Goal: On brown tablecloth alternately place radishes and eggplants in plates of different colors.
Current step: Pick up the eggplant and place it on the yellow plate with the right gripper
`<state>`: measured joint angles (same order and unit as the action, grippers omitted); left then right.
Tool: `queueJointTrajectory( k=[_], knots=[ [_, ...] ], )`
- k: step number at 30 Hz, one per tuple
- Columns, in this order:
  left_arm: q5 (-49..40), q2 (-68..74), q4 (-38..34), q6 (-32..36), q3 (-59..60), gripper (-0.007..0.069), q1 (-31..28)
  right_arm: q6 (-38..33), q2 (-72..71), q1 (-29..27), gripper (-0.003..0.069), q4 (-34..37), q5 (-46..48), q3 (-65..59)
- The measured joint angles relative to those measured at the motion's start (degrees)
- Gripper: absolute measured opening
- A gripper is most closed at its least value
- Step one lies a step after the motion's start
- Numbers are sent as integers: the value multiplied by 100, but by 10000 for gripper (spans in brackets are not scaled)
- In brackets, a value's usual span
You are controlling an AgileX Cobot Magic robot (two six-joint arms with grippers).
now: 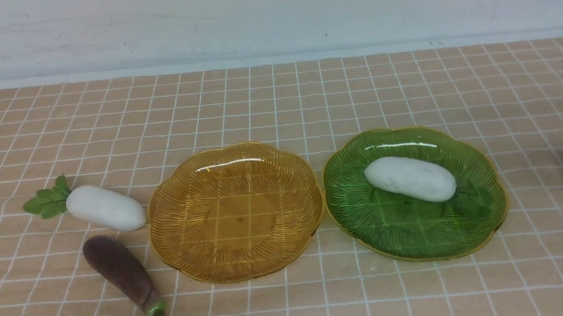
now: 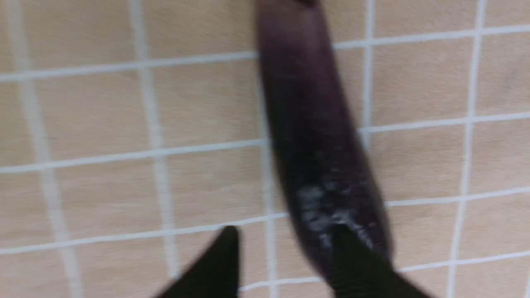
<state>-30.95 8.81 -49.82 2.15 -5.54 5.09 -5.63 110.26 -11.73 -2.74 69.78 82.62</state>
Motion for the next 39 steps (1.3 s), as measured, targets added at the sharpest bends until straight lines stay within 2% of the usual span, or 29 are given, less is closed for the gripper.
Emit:
queueJointTrajectory(
  k=[2,5,8,10,12,14,15,19,22,23,25,27,29,31,32,37,39],
  knots=[
    [0,0,46,0,0,294,0,19,132,-4,386,-184,0,0],
    [0,0,71,4,0,294,0,22,353,-4,523,-246,-20,0],
    [-6,0,82,4,0,294,0,22,553,-4,577,-380,-74,18],
    [-11,0,82,4,0,294,0,22,626,-17,561,-387,-74,40],
    [-43,0,82,-1,0,294,0,22,687,-23,512,-364,-58,39],
    [-90,0,82,-2,0,294,0,-24,745,-17,385,-400,-14,76],
    [-113,0,82,-2,0,294,0,-30,749,-17,361,-441,-8,114],
    [-176,0,87,-7,0,294,0,95,488,-37,375,-457,4,636],
    [-176,0,87,-7,0,294,0,133,45,5,375,6,-1,838],
    [-176,0,87,-7,0,294,0,119,-171,58,375,448,-1,870],
    [-176,0,87,-7,0,294,0,-122,-660,373,375,1620,41,860],
    [-176,0,87,-7,0,294,0,-470,-826,1018,375,2654,47,858],
    [-170,0,94,-7,0,294,0,-702,-786,1851,375,3338,18,854],
    [-170,0,94,-7,0,294,0,-788,-528,2939,375,3581,-509,848],
    [-170,0,94,-7,0,294,0,-801,-389,3235,375,3602,-731,848],
    [-170,0,101,-12,0,294,0,-819,253,4323,375,3605,-1810,929],
    [-170,0,109,-58,0,294,0,-819,491,4540,375,3504,-2110,1014]
  ],
)
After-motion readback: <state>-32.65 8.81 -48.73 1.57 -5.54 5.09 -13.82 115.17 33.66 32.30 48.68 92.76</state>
